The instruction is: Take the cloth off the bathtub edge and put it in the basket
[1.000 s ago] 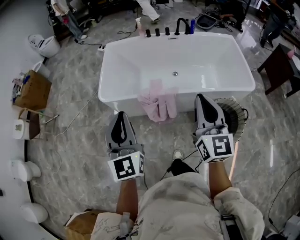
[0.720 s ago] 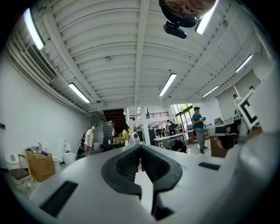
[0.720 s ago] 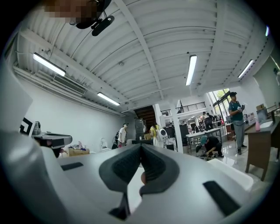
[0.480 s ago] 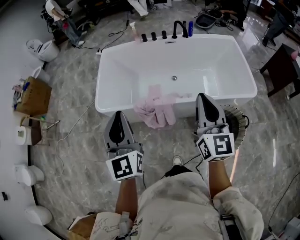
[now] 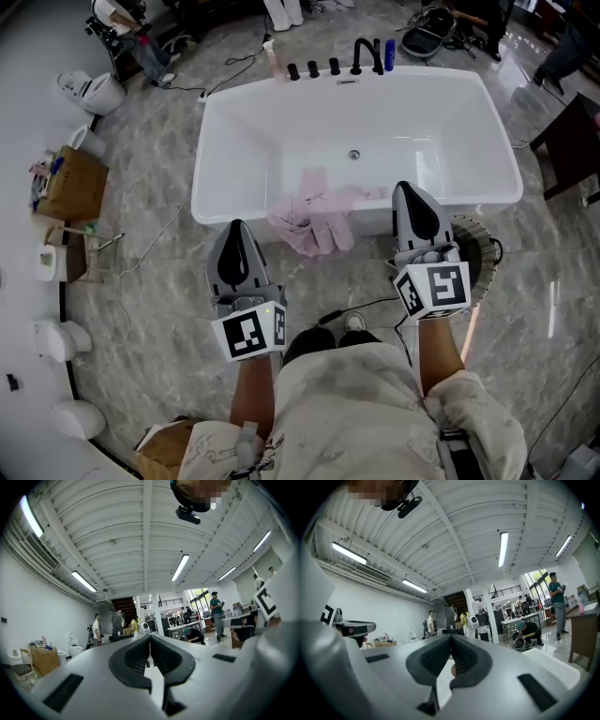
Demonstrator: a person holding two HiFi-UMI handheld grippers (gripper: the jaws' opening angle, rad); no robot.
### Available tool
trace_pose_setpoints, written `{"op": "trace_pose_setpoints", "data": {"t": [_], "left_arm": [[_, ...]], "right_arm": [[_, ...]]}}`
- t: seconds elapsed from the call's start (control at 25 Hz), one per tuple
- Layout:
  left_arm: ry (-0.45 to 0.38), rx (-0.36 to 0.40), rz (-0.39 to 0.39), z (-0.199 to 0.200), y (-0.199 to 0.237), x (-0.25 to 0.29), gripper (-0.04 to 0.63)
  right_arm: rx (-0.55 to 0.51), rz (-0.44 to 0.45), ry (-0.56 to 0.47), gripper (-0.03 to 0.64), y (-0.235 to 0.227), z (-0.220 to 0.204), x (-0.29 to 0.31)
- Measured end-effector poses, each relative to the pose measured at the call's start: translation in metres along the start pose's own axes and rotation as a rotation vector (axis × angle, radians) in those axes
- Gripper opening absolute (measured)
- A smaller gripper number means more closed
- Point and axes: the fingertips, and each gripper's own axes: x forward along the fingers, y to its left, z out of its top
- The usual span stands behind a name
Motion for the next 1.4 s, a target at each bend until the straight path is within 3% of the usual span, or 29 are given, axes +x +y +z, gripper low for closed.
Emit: {"op": "trace_pose_setpoints", "data": {"t": [0.44,0.72,0.92,1.16,1.4], "left_arm": [[0.036,-0.059,-0.035,-0.051,0.027,0.035,0.006],[0.022,-0.033,-0.035,-0.093,0.058,0.075,0.006],[0.078,-0.064,-0.036,-0.140,0.084,0.098,0.006],[0.116,-0.066,0.022,-0.207,0.115,0.106,0.006],[0.172,-0.114,-0.027,-0.264,0.121,0.120,0.003]], "right_arm": [[-0.042,0.008,0.084,-0.011,0.027,-0.042,0.040],[-0.065,0.016,0.171,-0.011,0.053,-0.082,0.097],[-0.070,0.034,0.274,-0.011,0.070,-0.139,0.136],[-0.060,0.047,0.425,-0.011,0.092,-0.233,0.166],[-0.024,0.034,0.538,-0.011,0.100,-0.300,0.188]]}}
